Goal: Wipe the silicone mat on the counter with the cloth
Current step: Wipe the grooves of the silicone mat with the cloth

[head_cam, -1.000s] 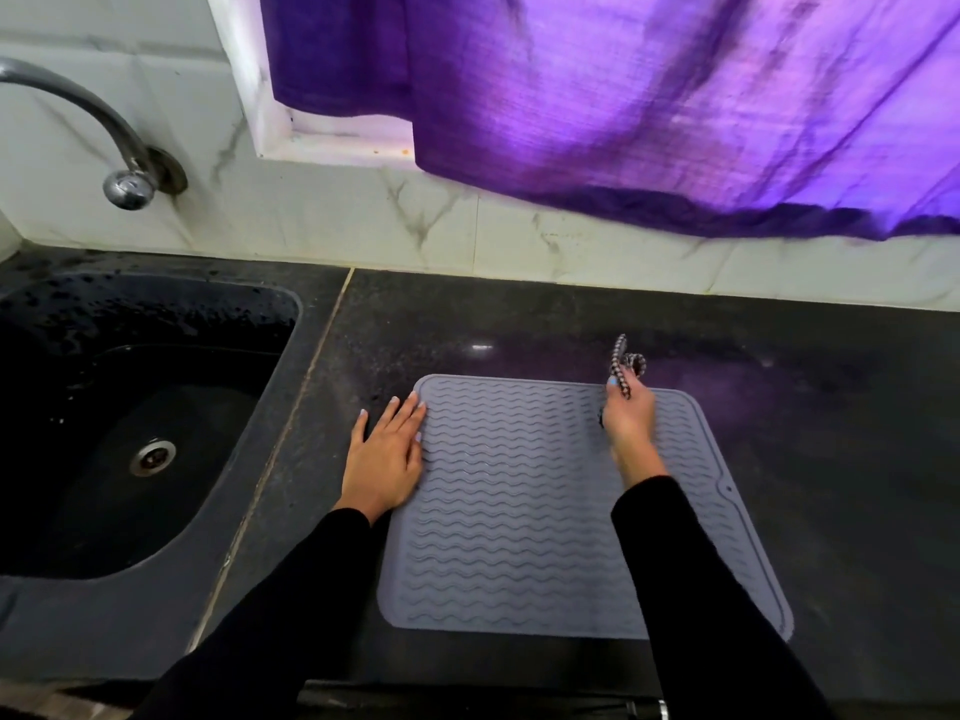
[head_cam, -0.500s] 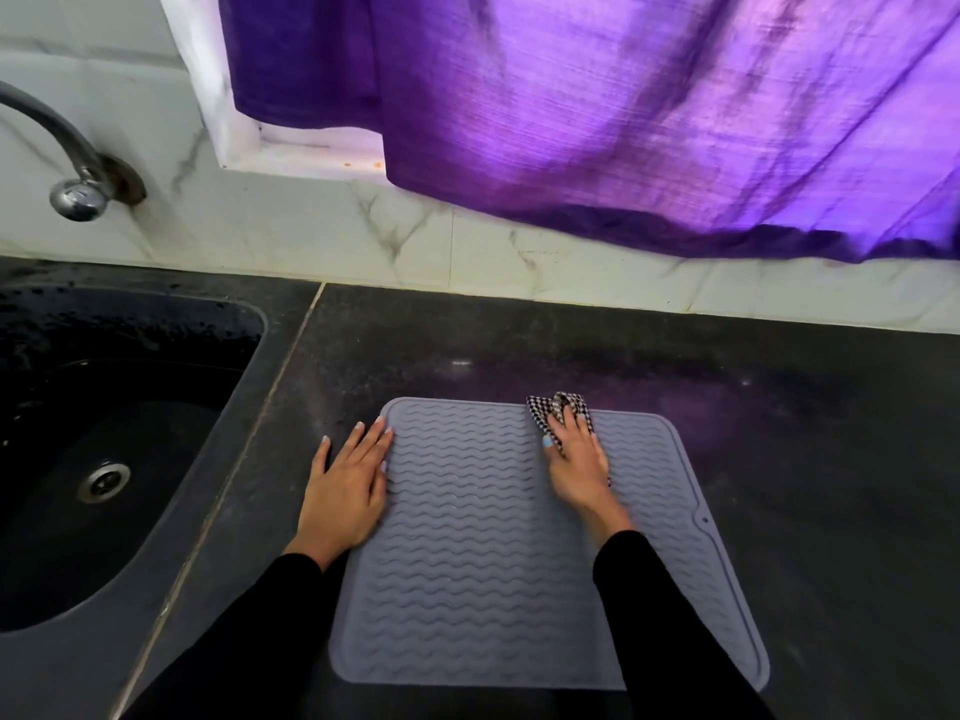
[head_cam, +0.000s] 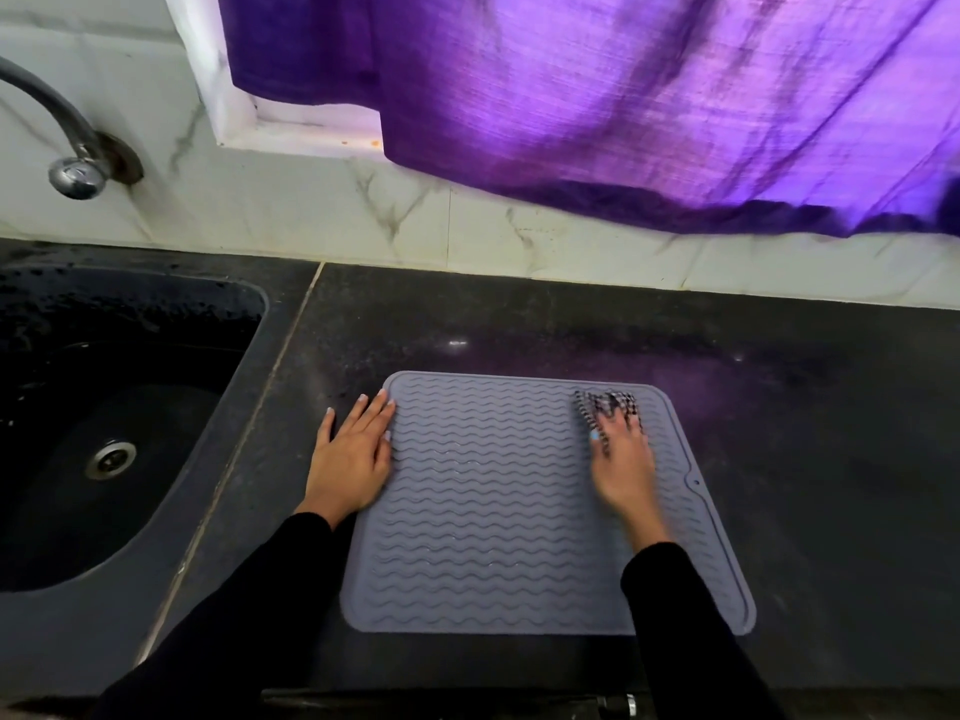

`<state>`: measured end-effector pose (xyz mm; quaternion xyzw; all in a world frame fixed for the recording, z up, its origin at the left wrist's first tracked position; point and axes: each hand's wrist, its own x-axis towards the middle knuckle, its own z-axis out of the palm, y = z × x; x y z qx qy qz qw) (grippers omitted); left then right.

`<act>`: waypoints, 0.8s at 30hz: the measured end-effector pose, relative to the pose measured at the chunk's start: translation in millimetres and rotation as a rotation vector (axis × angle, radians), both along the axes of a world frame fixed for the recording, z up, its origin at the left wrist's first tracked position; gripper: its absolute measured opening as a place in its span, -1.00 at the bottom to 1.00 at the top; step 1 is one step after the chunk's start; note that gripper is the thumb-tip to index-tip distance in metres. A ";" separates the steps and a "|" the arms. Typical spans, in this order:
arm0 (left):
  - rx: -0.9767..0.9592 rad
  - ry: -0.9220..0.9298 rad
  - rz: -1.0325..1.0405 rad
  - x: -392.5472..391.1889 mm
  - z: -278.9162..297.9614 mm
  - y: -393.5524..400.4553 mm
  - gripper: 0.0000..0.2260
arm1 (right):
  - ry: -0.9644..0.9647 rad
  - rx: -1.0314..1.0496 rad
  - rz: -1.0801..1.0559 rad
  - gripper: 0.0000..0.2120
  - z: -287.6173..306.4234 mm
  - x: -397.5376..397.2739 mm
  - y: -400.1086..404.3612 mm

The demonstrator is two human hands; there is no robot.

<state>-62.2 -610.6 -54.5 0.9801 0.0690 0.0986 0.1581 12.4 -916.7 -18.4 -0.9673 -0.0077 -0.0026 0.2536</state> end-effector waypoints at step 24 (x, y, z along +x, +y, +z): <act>-0.019 0.013 -0.012 -2.4 2.3 0.7 -0.36 | -0.056 -0.214 0.013 -0.51 -8.4 -68.0 -40.3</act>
